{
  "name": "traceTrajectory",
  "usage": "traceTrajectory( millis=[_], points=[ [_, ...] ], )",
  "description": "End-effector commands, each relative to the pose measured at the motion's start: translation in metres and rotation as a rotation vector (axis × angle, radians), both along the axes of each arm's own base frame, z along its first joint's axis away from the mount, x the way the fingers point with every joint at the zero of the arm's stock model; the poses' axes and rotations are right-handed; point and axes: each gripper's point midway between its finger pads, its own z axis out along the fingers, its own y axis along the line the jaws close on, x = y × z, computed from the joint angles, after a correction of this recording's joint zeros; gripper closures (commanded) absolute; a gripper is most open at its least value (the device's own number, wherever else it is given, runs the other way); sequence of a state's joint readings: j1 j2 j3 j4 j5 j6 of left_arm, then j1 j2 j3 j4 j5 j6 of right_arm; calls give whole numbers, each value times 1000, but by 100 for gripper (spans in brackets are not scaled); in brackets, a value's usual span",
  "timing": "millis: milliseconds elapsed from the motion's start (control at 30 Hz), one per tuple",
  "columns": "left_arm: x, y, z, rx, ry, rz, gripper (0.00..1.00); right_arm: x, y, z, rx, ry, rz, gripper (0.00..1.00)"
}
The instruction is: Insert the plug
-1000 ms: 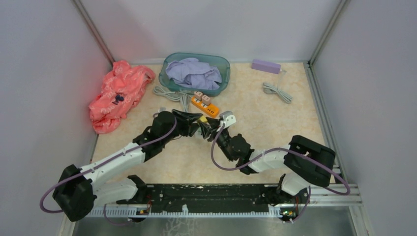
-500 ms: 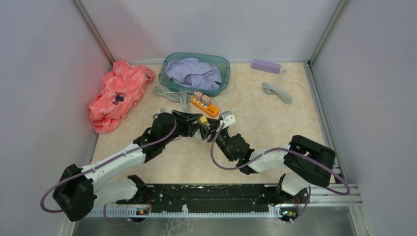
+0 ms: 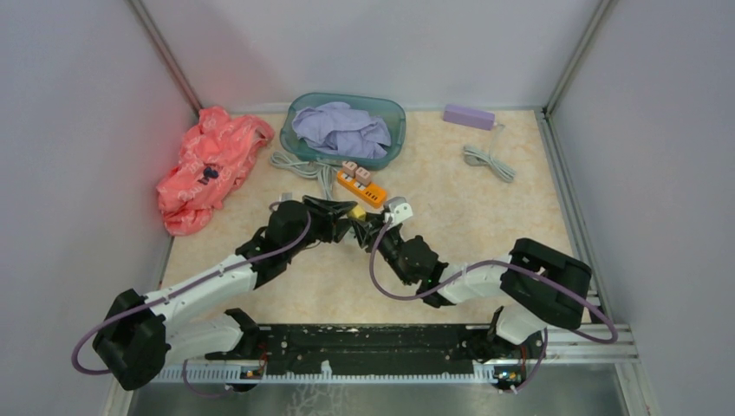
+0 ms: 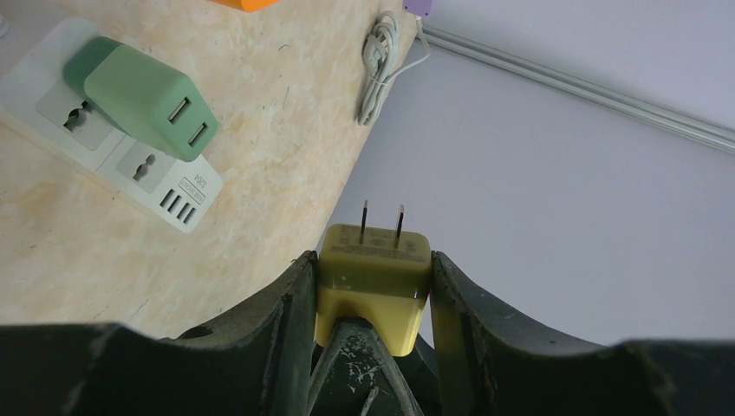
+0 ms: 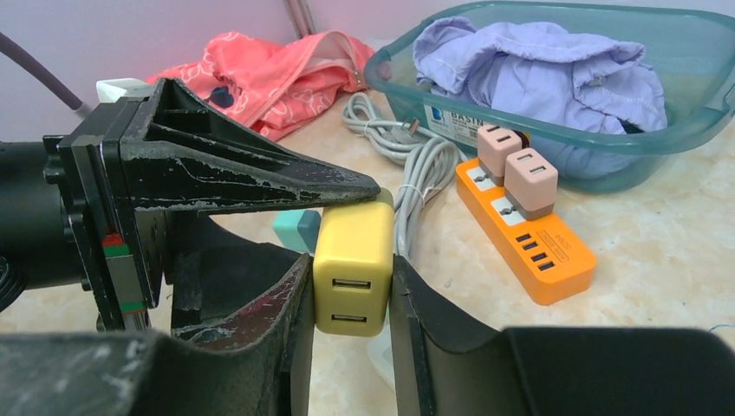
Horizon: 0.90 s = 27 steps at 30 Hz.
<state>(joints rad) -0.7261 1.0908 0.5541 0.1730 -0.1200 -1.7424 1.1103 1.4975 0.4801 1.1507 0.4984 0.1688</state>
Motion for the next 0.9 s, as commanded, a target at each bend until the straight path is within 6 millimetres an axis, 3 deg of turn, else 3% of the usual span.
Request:
traceTrajectory(
  millis=[0, 200, 367, 667, 867],
  points=[
    [-1, 8, -12, 41, 3, 20, 69, -4, 6, 39, 34, -87, 35, 100],
    [-2, 27, -27, 186, -35, 46, 50, -9, 9, 40, -53, -108, 83, 100],
    [-2, 52, -42, 366, -68, 79, 41, -7, 6, 38, -169, -83, 149, 100],
    [-4, 92, -60, 592, -139, 95, 35, 0, -14, 34, -375, -28, 209, 100],
    [-3, 96, -71, 656, -139, 47, 35, 2, -26, 28, -559, 34, 280, 100]
  ],
)
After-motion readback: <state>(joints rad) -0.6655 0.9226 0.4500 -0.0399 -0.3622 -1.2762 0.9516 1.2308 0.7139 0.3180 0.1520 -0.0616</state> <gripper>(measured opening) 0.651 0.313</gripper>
